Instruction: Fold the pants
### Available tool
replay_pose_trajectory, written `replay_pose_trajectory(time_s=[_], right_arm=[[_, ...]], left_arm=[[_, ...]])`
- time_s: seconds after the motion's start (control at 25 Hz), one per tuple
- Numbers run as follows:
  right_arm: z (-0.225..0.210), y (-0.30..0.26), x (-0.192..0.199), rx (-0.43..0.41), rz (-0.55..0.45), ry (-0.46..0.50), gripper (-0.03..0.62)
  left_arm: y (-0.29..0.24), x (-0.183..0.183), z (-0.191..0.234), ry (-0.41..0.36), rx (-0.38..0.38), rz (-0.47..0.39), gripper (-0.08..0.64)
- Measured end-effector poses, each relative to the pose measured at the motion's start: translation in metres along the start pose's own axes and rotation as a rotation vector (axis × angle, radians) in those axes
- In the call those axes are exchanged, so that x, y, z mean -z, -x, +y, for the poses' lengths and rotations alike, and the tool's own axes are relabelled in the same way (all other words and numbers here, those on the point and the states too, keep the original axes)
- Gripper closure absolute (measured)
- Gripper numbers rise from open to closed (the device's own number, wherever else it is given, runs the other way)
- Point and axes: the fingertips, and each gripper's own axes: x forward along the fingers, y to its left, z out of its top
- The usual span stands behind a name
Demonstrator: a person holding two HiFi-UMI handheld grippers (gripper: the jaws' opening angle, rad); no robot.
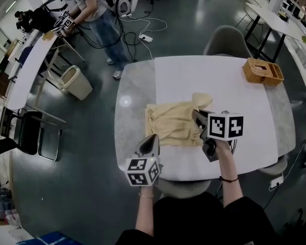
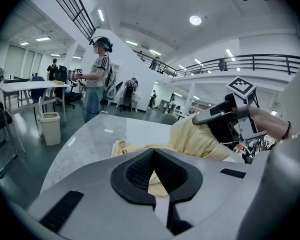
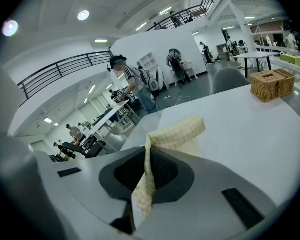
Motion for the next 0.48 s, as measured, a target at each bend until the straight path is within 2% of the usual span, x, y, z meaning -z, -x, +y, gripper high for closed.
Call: replay_pose_trajectory(time_s=[0.48], right_arm=[[0.051, -0.035, 0.000, -0.065, 0.034, 0.061, 0.561]], left_arm=[[0.009, 0.000, 0.022, 0.011, -0.008, -0.005, 0.546]])
